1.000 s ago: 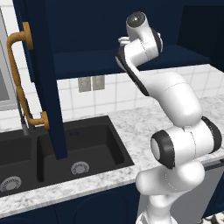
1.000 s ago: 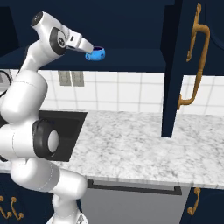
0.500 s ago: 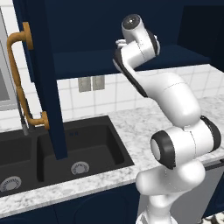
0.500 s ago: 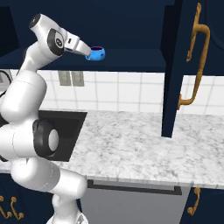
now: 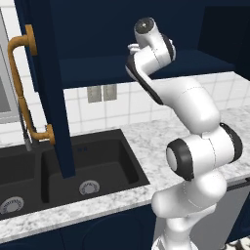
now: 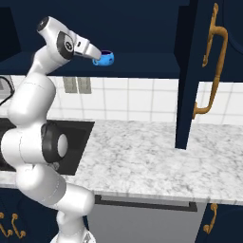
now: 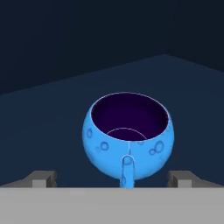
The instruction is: Gather all objects into one cabinet and sort the glasses and bowls to opposite sides.
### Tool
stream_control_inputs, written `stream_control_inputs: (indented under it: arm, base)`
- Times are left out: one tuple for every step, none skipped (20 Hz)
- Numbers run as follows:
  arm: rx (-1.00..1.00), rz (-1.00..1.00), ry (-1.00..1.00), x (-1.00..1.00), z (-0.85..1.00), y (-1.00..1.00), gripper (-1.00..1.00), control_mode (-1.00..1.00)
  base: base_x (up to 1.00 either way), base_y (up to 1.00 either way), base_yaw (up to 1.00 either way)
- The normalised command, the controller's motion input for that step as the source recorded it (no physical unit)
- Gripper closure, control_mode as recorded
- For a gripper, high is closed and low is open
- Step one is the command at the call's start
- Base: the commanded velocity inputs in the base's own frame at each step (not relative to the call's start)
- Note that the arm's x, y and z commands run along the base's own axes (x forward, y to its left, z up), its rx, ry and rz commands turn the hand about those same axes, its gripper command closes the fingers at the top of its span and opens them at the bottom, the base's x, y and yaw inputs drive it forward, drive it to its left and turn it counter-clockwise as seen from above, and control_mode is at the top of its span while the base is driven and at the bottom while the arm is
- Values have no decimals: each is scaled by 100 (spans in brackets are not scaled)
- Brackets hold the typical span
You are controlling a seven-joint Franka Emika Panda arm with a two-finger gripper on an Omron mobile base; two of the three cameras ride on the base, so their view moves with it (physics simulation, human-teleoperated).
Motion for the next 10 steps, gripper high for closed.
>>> stream_control_inputs:
  arm:
    - [0,0,0,19,0,-4,-100,-100]
    - [0,0,0,1,-4,-17,-100,-100]
    - [0,0,0,0,-3,-21,-100,-100]
    - [0,0,0,0,-1,-19,-100,-100]
    - [1,0,0,0,0,-19,-100,-100]
    - [0,0,0,0,0,-16,-100,-100]
    - [0,0,0,0,0,-14,-100,-100]
    - [0,0,0,0,0,-11,-100,-100]
    - [0,0,0,0,0,-6,-100,-100]
    - [0,0,0,0,-3,-2,-100,-100]
  base:
    - [0,0,0]
    - [0,0,0]
    - [0,0,0]
    - [0,0,0]
    - [0,0,0]
    - [0,0,0]
    - [0,0,0]
    - [0,0,0]
    - [0,0,0]
    - [0,0,0]
